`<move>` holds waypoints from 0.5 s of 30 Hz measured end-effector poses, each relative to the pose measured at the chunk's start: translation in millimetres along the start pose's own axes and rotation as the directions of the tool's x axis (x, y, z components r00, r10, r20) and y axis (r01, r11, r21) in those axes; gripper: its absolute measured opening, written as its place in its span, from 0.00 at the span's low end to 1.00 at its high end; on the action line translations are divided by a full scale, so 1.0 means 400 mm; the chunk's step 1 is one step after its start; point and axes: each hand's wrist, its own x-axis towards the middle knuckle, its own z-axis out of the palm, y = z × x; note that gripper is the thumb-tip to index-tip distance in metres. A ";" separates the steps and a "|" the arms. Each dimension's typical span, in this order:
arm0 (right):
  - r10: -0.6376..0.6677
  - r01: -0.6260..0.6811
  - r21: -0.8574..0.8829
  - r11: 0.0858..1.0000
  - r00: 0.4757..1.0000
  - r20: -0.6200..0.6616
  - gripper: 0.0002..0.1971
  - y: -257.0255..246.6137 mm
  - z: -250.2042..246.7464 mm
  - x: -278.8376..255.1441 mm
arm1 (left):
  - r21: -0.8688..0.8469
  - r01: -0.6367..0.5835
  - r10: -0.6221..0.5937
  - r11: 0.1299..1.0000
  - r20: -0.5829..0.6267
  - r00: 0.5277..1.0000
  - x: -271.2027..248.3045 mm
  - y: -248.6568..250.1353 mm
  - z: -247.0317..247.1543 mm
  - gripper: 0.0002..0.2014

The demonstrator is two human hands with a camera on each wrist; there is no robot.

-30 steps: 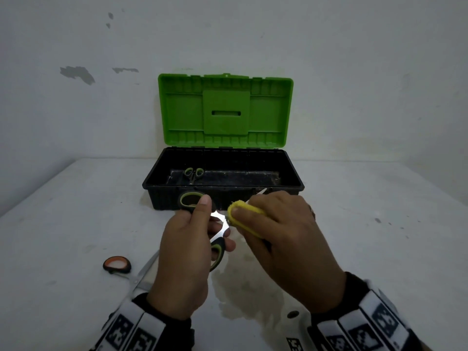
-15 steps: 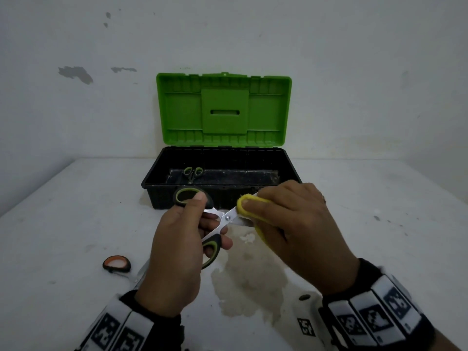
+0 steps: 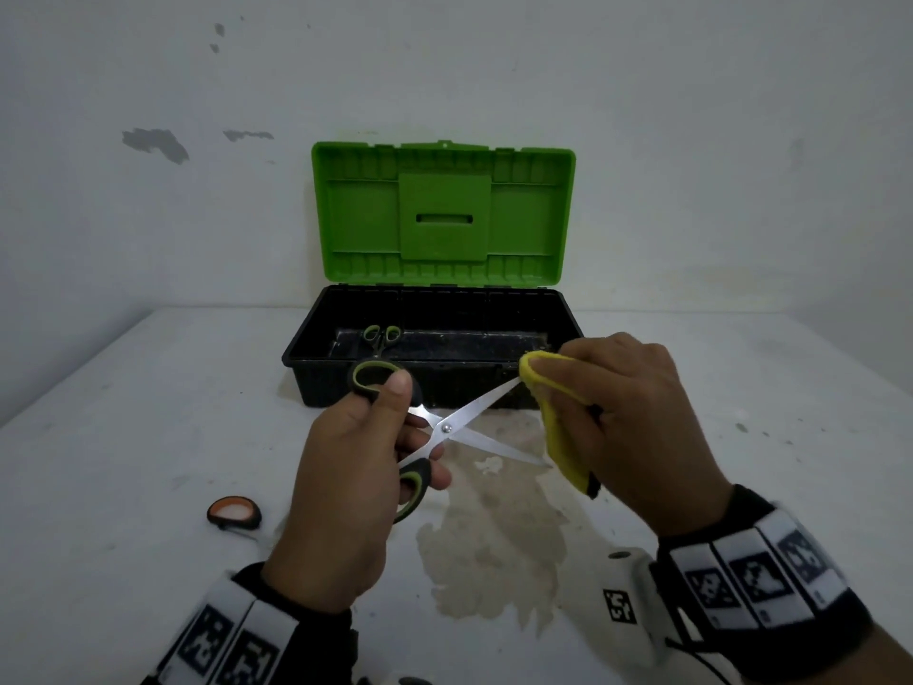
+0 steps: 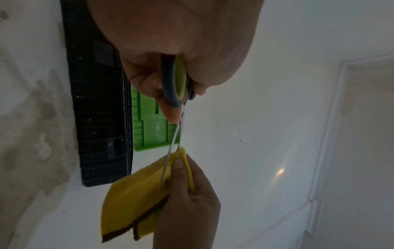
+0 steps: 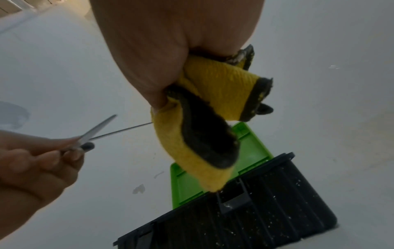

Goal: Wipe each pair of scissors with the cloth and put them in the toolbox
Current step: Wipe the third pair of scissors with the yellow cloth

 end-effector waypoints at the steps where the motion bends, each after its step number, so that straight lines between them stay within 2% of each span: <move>1: 0.018 -0.018 0.004 1.000 1.000 0.000 0.09 0.012 -0.004 0.001 | -0.005 0.004 -0.004 1.000 -0.002 1.000 0.000 0.000 0.002 0.20; 5: 0.116 -0.110 0.093 0.990 0.992 -0.054 0.11 0.017 -0.037 0.012 | -0.022 0.033 -0.033 0.999 -0.009 0.999 0.008 0.003 0.004 0.19; 8: -0.051 0.053 0.113 0.992 0.998 -0.022 0.12 -0.030 -0.056 0.020 | -0.002 0.080 -0.080 0.997 0.002 0.997 0.010 0.001 0.004 0.20; 11: -0.240 0.235 0.063 0.970 0.965 0.104 0.11 -0.074 -0.045 0.023 | 0.034 0.102 -0.103 0.994 0.021 0.994 0.005 0.002 0.008 0.23; 15: -0.317 0.316 0.037 0.948 0.925 0.211 0.11 -0.097 -0.033 0.018 | 0.111 0.068 -0.071 0.991 0.025 0.997 0.003 0.002 0.002 0.23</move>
